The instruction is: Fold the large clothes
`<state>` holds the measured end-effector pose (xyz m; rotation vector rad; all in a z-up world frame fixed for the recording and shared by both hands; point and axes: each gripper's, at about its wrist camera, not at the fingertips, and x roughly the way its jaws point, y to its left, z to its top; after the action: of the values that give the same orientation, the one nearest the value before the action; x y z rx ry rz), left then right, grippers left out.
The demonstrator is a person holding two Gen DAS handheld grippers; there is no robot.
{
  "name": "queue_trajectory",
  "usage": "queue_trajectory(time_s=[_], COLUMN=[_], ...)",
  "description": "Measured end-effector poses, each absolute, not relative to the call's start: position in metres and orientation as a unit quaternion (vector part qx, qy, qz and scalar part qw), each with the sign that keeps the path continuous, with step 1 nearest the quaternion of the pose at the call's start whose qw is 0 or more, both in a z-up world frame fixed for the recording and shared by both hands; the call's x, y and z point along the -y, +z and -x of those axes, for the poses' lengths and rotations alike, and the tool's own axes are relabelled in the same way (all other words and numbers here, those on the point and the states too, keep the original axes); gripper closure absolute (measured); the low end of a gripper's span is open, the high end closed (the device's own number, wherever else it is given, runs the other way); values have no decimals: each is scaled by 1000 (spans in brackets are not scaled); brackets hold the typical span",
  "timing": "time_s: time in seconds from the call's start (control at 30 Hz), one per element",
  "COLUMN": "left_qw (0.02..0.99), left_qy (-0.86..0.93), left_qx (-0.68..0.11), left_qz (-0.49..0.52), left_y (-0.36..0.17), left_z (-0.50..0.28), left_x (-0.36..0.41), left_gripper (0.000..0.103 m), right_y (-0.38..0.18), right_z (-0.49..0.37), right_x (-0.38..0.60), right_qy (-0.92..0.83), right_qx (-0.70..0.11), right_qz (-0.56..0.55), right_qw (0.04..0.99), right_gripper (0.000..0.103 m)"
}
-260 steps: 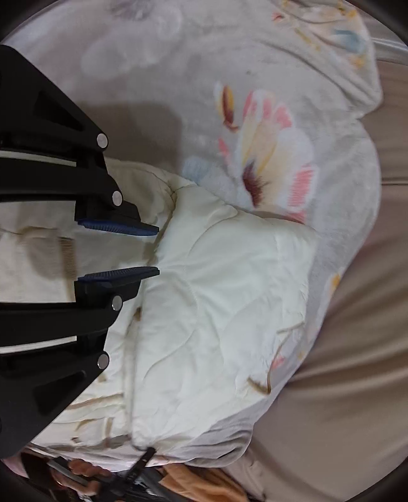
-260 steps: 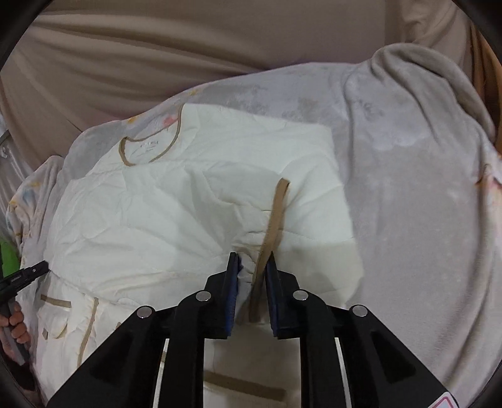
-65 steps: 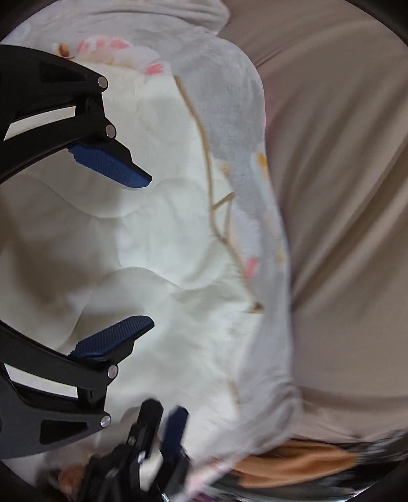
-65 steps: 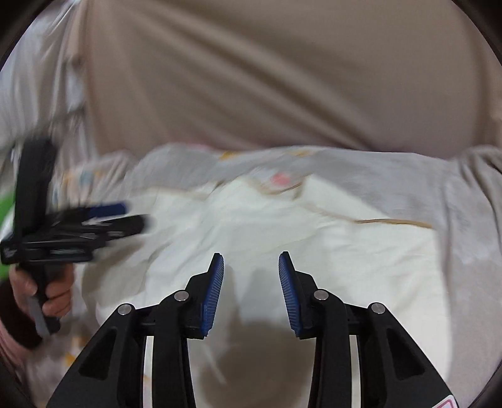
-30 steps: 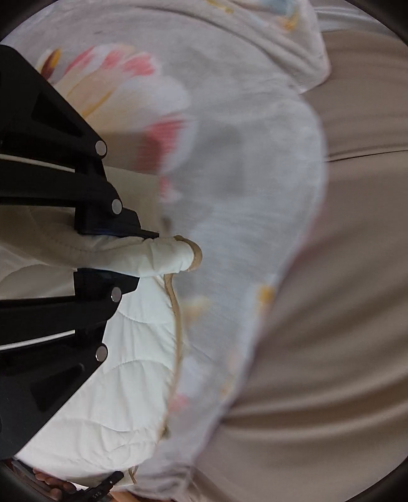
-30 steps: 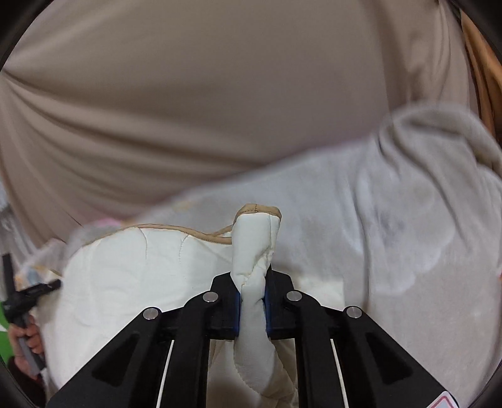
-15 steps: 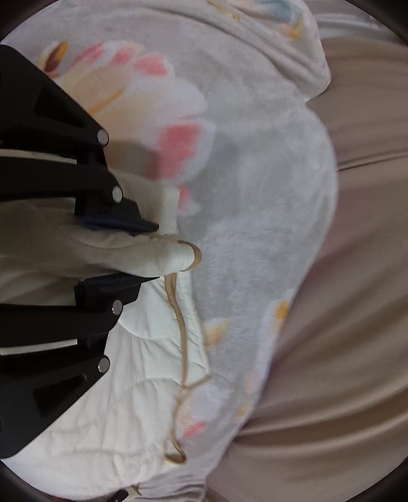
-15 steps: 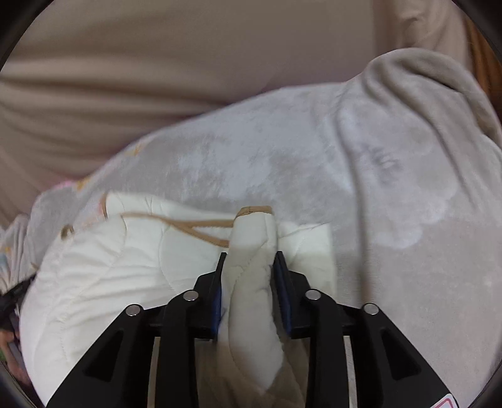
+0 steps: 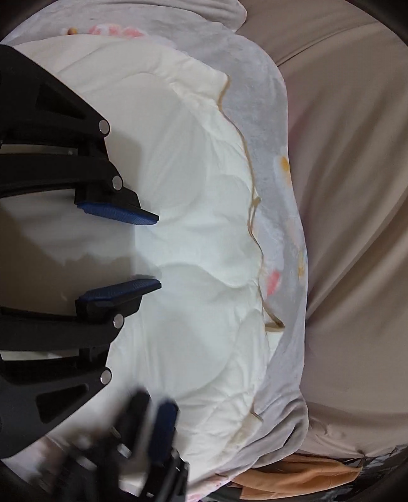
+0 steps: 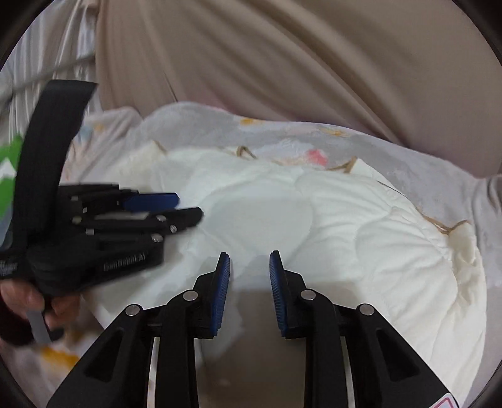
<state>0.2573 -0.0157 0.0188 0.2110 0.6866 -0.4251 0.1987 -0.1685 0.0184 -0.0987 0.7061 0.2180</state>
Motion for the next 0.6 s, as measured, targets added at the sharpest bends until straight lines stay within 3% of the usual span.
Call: queue_trajectory(time_s=[0.2,0.3,0.4,0.47,0.5,0.57,0.6], left_qw=[929,928,926,929,933,941,943], left_qy=[-120,-92,-71,-67,-77,-100,-110], left_qx=[-342,-357,-367,-362,-350,-322,-315], left_qz=[-76,-55,-53,-32,-25,-21,-22], left_y=[13,11,20,40,51,77,86], left_z=[-270,-278,-285,-290,-292,-300,-306], left_x=[-67,-103,-116,-112,-105,-82,-69], left_gripper=[68,72,82,82,82,77,68], right_y=[6,4,12,26,36,58,64], right_z=[-169,-155,-153,-158,-165,-186,-194], right_x=[280,320,340,341,337,318,309], right_qy=[18,-22,-73,-83,-77,-54,-41], right_qx=[-364,-366,-367,-362,-356,-335,-329], right_qz=[-17,-40,-52,-72,-72,-57,-49], right_qw=[931,929,926,926,929,939,942], right_gripper=[86,97,98,99,94,88,88])
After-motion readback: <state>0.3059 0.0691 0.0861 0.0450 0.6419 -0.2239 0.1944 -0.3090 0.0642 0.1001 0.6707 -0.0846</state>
